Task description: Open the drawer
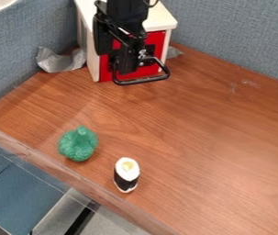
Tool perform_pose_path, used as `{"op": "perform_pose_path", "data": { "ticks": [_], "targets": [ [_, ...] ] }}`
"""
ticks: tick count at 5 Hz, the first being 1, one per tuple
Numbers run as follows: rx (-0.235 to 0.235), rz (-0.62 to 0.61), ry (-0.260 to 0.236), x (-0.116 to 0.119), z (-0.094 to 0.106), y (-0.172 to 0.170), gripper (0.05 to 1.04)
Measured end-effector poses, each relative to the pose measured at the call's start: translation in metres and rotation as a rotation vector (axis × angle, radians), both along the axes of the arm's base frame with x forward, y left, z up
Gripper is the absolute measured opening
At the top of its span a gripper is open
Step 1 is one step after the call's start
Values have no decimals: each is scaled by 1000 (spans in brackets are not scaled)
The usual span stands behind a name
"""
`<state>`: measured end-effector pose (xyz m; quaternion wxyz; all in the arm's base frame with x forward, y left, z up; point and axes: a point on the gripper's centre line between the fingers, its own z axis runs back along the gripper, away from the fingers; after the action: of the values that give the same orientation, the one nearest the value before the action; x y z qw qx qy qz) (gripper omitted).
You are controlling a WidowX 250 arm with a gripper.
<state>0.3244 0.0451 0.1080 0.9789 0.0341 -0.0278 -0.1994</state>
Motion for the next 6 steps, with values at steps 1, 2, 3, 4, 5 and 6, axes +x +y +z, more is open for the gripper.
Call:
{"op": "perform_pose_path", "data": {
  "ticks": [1,2,3,4,5,6],
  "targets": [
    [52,-69,-35,11,-5,3,999],
    [88,-127,-63,24,-12,-5,999],
    [101,-169,-78,34,-16,-15,999],
    [106,-204,-73,43,-26,-23,999],
    [119,-215,-70,53,-31,-22,999],
    [121,-227,-54,62,-43,-21,999]
  ]
}}
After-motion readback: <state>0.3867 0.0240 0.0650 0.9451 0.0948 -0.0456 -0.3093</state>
